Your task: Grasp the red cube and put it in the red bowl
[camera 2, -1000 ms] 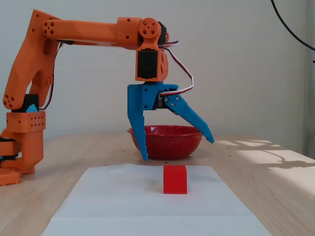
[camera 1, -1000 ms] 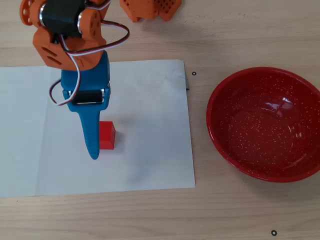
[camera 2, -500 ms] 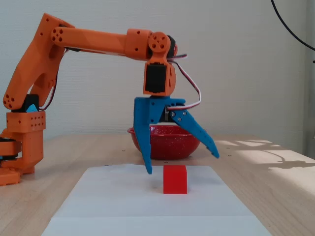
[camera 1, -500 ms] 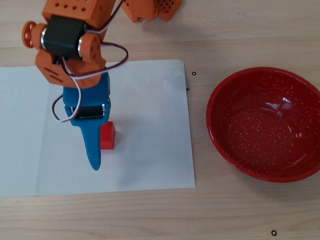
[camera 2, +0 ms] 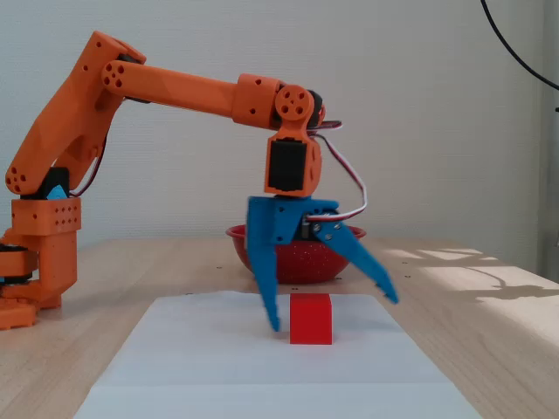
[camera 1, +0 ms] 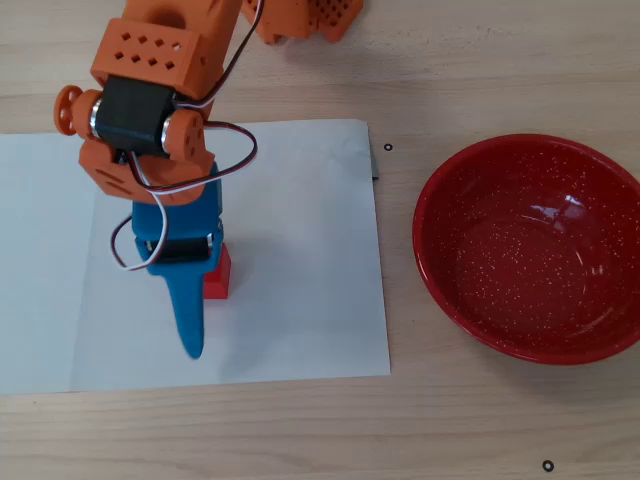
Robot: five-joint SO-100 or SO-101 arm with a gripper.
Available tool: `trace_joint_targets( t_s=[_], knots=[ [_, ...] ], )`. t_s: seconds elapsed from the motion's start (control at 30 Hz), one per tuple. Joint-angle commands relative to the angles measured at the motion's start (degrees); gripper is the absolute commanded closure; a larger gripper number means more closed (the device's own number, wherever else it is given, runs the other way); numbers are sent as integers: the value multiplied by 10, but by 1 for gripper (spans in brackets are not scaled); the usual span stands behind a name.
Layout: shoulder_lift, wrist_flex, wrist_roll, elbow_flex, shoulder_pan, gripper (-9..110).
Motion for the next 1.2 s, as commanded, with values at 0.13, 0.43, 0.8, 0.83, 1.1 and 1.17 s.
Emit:
trace_joint_targets(
  t_s=[0.13,0.43,0.8,0.83,1.1,1.17],
  knots=[
    [37,-6,-2,-60,18,46],
    [34,-2,3,-58,17,50],
    [15,-6,1,-52,22,50],
    [12,-8,0,-52,23,51],
    [-1,-16,-3,-60,25,56],
    [-2,-11,-5,-65,24,60]
  ],
)
